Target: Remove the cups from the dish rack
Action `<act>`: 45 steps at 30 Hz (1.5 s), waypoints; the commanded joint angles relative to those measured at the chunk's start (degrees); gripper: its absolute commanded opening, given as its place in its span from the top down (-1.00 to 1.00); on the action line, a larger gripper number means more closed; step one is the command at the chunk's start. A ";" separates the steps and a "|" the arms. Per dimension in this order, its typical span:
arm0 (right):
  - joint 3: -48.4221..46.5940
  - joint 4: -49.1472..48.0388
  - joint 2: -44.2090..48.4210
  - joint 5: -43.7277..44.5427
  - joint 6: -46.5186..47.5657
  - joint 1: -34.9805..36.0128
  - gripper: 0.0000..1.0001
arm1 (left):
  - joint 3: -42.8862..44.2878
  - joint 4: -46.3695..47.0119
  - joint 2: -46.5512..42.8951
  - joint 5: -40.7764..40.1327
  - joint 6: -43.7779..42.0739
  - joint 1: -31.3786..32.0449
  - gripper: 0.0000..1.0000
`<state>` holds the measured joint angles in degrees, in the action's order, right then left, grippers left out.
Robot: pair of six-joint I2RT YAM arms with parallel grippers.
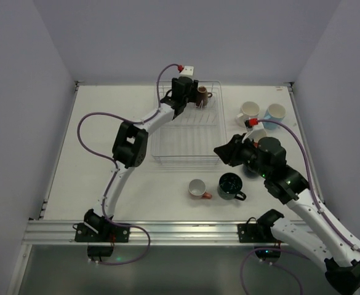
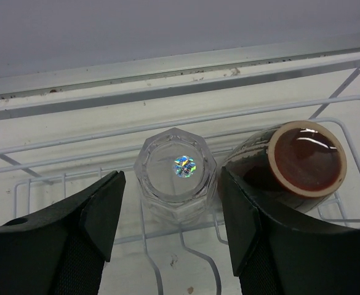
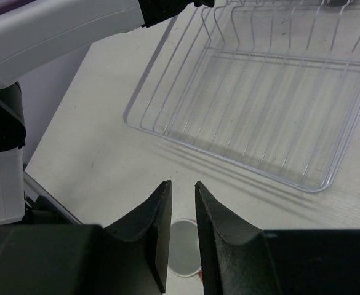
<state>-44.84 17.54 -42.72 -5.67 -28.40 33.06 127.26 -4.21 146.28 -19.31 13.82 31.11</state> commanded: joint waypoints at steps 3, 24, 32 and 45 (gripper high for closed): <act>-0.69 -2.77 -1.49 -1.97 -0.34 -0.19 0.49 | 3.52 6.32 0.76 -0.90 -2.22 -0.79 -0.35; -2.01 -3.92 -2.37 -4.17 -1.13 -0.19 0.49 | 6.33 11.15 4.90 4.72 -1.08 -3.34 -0.19; -1.57 -4.62 -2.11 -4.17 -1.39 -0.19 0.49 | -1.02 15.53 0.42 5.07 -1.61 -3.34 0.45; 0.45 -10.68 -4.91 -6.63 -2.97 -0.19 0.48 | -16.60 24.24 -19.53 7.44 -0.20 -3.34 0.74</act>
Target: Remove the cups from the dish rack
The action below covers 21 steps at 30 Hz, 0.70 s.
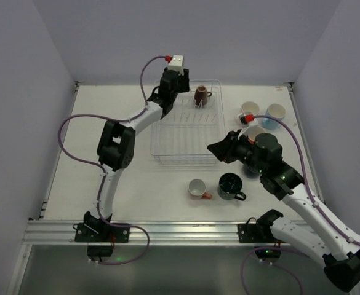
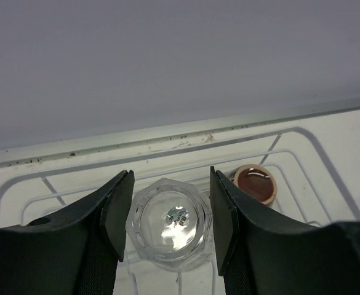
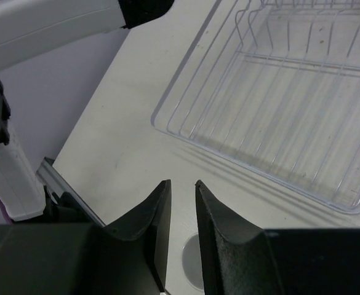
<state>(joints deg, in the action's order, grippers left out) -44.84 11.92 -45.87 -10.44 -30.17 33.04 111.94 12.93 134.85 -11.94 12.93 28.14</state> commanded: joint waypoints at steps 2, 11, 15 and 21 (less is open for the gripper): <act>0.19 -6.90 -3.69 -1.78 -2.08 -0.16 0.44 | -3.82 7.63 -11.25 0.17 1.13 -0.37 0.80; -3.94 -18.59 -10.47 -7.13 -6.82 -0.08 -0.03 | -29.19 16.42 -35.48 6.75 14.37 -0.45 0.88; -5.43 -21.59 -12.66 -9.86 -7.62 -0.34 -0.34 | -41.87 19.94 -45.44 14.64 25.98 -1.16 0.88; -5.00 -27.03 -12.14 -10.92 -10.08 -0.43 -0.54 | -57.26 28.63 -55.56 25.20 42.34 -2.21 0.90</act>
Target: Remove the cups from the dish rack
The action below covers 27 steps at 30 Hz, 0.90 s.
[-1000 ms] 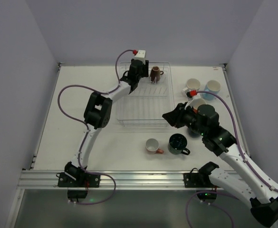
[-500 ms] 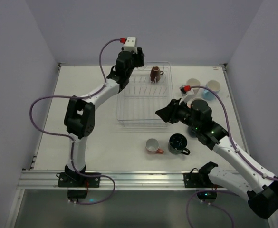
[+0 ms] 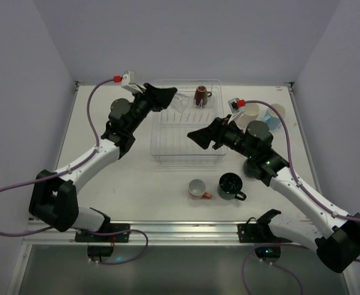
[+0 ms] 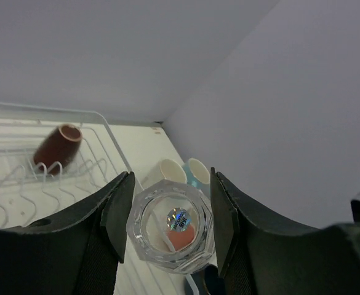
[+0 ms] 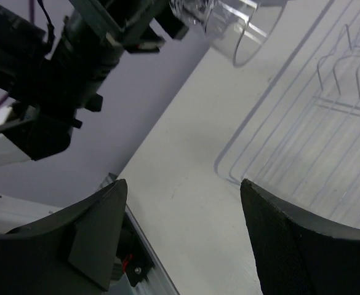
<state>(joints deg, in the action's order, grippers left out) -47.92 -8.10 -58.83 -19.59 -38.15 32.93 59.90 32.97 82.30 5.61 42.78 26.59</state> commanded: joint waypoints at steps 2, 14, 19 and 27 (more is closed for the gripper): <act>-0.95 -8.51 1.69 -1.59 -2.98 -0.23 -0.55 | -8.46 11.83 -5.21 9.24 16.17 -0.57 0.90; -1.82 -10.18 0.21 -3.69 -5.88 0.03 -0.51 | -16.04 23.18 -8.30 12.50 23.48 2.06 0.93; -3.05 -12.64 -2.16 -5.01 -7.11 0.29 -0.34 | -17.44 26.43 -7.25 11.88 24.10 3.64 0.93; -6.48 -21.16 -9.11 -6.16 -8.87 1.26 0.19 | -20.35 29.78 -7.16 10.39 24.63 4.35 0.82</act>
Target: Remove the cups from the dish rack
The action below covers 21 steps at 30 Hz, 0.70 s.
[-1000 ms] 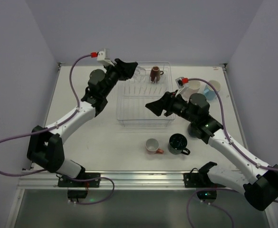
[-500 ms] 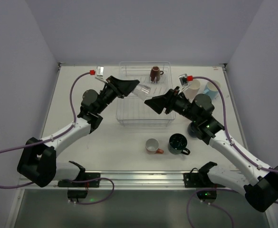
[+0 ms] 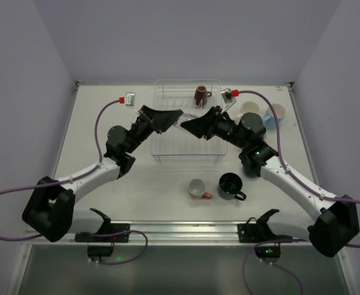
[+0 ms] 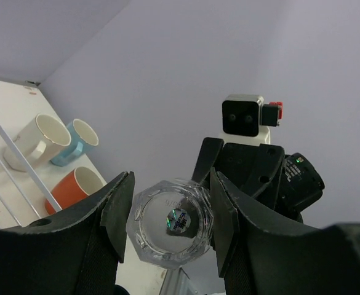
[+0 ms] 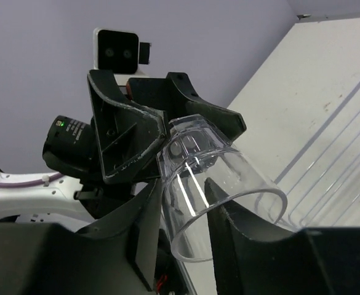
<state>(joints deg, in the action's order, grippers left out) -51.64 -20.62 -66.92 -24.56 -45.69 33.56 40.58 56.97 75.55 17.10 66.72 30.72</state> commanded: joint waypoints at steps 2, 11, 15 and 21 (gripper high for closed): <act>-1.80 -11.10 -1.38 -0.67 -2.73 0.63 0.41 | -1.73 5.70 -1.28 -2.07 0.61 0.22 0.56; -1.80 7.40 6.95 8.97 4.81 0.63 1.00 | 0.38 -21.95 -13.30 -10.57 -12.21 0.04 -0.98; -4.34 30.83 12.67 22.15 13.76 0.37 1.00 | -0.15 -36.01 -23.57 -14.73 -20.82 0.04 -1.00; -4.88 51.53 16.46 35.64 17.74 -8.66 1.00 | 0.81 -53.40 -31.77 -9.55 -29.79 0.13 -1.00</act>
<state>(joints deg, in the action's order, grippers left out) -54.83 15.51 -50.96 1.02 -32.80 29.69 39.00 18.68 45.60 6.07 45.32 30.83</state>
